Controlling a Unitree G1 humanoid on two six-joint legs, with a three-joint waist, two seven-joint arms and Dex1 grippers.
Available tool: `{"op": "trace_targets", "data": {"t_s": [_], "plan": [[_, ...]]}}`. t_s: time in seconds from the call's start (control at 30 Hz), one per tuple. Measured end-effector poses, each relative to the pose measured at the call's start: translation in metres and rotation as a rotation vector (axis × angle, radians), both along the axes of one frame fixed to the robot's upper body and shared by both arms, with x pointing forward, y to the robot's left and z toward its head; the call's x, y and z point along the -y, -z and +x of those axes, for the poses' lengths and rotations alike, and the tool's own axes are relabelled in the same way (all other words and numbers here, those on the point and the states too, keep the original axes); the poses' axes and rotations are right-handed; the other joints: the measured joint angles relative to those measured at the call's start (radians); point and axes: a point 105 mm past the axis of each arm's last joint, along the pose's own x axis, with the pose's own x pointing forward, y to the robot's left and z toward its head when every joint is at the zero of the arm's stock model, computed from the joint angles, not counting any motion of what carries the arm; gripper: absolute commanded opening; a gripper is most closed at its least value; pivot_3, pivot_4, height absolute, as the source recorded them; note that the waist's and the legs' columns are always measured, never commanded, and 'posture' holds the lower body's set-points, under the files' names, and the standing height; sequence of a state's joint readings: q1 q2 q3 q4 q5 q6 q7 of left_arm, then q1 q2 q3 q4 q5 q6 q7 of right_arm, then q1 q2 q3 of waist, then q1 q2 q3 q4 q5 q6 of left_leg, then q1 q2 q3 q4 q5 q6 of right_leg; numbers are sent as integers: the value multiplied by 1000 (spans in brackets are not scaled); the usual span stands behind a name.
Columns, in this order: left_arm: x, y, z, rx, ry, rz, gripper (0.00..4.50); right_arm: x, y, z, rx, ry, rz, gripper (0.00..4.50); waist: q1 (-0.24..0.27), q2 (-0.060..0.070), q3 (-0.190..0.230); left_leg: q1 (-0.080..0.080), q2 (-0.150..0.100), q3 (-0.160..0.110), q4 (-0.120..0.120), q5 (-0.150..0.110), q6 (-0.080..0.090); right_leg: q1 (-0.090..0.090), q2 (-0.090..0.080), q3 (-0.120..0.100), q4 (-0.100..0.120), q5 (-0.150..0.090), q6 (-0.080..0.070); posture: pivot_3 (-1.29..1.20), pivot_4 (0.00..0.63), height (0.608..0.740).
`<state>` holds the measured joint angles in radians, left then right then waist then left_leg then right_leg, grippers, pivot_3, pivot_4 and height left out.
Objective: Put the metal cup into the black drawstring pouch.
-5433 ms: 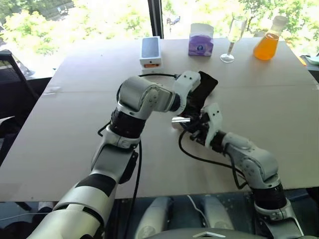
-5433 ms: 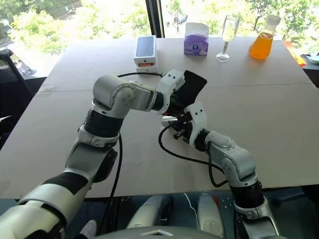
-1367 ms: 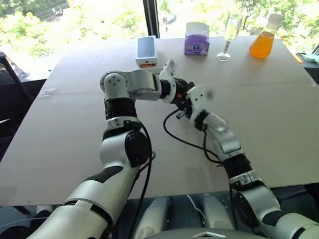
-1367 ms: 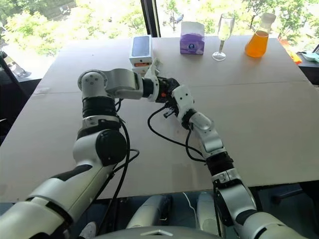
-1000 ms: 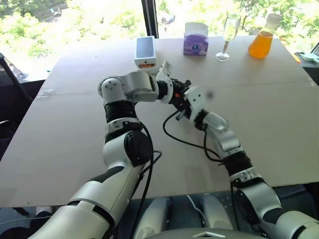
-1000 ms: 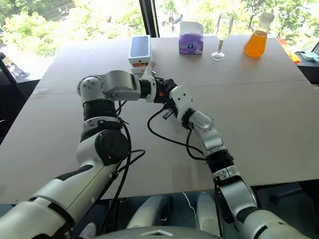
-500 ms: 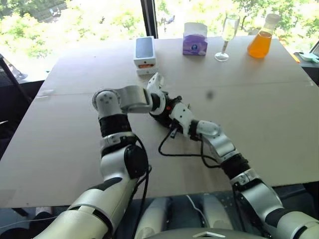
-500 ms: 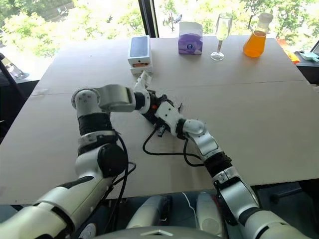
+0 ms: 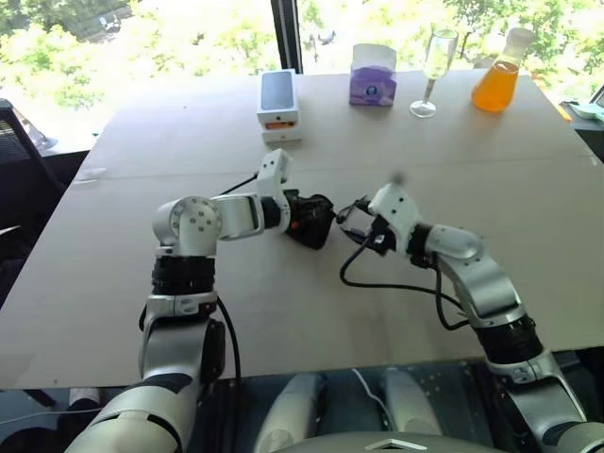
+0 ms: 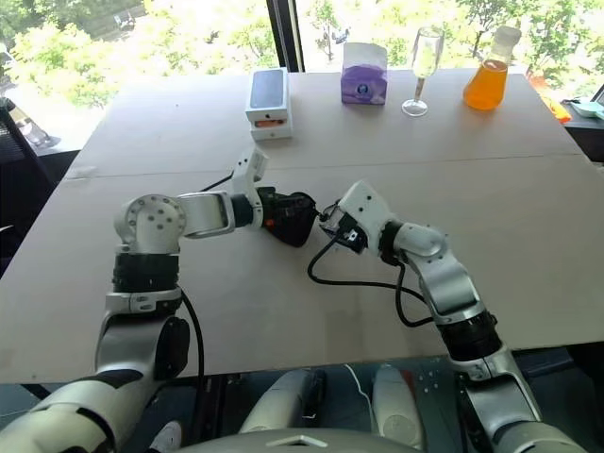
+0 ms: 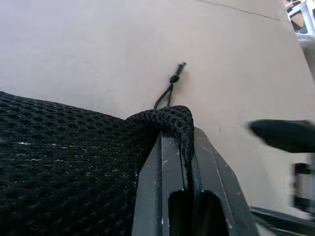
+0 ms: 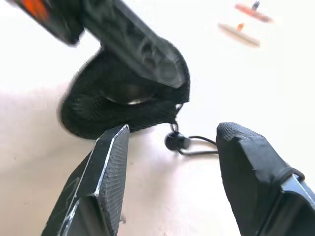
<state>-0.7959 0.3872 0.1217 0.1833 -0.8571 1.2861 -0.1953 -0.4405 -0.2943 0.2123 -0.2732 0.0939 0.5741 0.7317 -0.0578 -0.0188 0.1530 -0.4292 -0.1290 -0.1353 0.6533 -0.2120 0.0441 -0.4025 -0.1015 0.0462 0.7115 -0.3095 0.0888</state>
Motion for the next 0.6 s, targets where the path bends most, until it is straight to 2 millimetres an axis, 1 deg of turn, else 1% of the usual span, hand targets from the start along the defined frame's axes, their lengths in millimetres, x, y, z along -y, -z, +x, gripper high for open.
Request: {"op": "trace_targets", "data": {"t_s": [0.07, 0.1, 0.13, 0.17, 0.23, 0.27, 0.3, 0.33, 0.4, 0.43, 0.47, 0.57, 0.6], "plan": [[1, 0, 0, 13, 30, 24, 0, -4, -2, -9, -17, -26, 24, 2793, 1, 0, 0, 0, 0, 0, 0, 0, 0, 0, 0, 0, 0, 0, 0, 0, 150, 740], [1, 1, -2, 16, 48, 37, 0, -2, -2, -9, -7, -11, 15, 2793, 1, 0, 0, 0, 0, 0, 0, 0, 0, 0, -1, 0, 0, 0, 0, 0, 150, 740], [0, 2, -4, 24, 67, 52, 0, 4, -1, -4, 20, 22, -18, 2793, 1, 0, 0, 0, -1, 0, 0, 0, 0, 0, -1, 0, 0, 0, 0, 0, 150, 740], [-5, 3, -8, 39, 93, 79, 0, 17, 3, 6, 66, 85, -91, 2793, 2, 0, 0, 1, -1, 1, 0, 0, 0, 0, -1, 1, 0, 0, 0, 0, 150, 740], [-12, 4, -13, 48, 111, 86, 0, 34, 13, 20, 91, 155, -174, 2793, 2, 0, 0, 1, 0, 1, -1, 0, 0, 0, 0, 1, 0, 0, 0, 0, 150, 740], [-14, 5, -16, 51, 124, 83, 0, 38, 18, 27, 92, 175, -198, 2793, 1, 0, 0, 2, 0, 1, -2, 0, 0, 0, -1, 1, 0, 0, 0, 0, 150, 740], [-17, 5, -19, 58, 135, 83, 565, 36, 19, 31, 98, 173, -200, 3305, -1, 0, 0, 2, 1, 1, -2, 0, 0, 0, 0, 1, 0, 0, 0, 0, 150, 740], [-22, 6, -23, 72, 151, 91, 803, 31, 19, 35, 108, 160, -196, 3560, -8, 0, 0, 2, 1, 1, -3, 0, 0, 0, 0, 2, 0, 0, 0, 0, 150, 740], [-27, 5, -31, 111, 203, 121, 1657, 19, 22, 39, 122, 137, -182, 4474, -14, 0, 0, 2, 1, 1, -4, 0, 0, 0, 0, 2, 0, 0, 0, 0, 150, 740], [-28, 5, -33, 119, 217, 124, 2167, 17, 23, 41, 121, 140, -175, 4500, -11, 0, 0, 2, 1, 1, -4, 0, 0, 0, 0, 2, 0, 0, 0, 0, 150, 740], [-32, 5, -36, 142, 236, 142, 2571, 12, 25, 46, 96, 157, -141, 4500, -11, 0, 0, 2, 1, 1, -4, 0, 0, 0, 0, 2, 0, 0, 0, 0, 150, 740], [-48, 9, -40, 213, 269, 243, 2571, 0, 24, 54, 0, 184, -4, 4500, -9, 0, 0, 2, 1, 1, -4, 0, 0, 0, 0, 2, -2, 0, -1, 0, 150, 740], [-51, 11, -40, 238, 283, 276, 2571, 0, 23, 58, -30, 203, 31, 4500, -6, 1, 0, 2, 1, 1, -4, 0, 0, 0, 0, 1, -2, 0, -1, 0, 150, 740]]}}
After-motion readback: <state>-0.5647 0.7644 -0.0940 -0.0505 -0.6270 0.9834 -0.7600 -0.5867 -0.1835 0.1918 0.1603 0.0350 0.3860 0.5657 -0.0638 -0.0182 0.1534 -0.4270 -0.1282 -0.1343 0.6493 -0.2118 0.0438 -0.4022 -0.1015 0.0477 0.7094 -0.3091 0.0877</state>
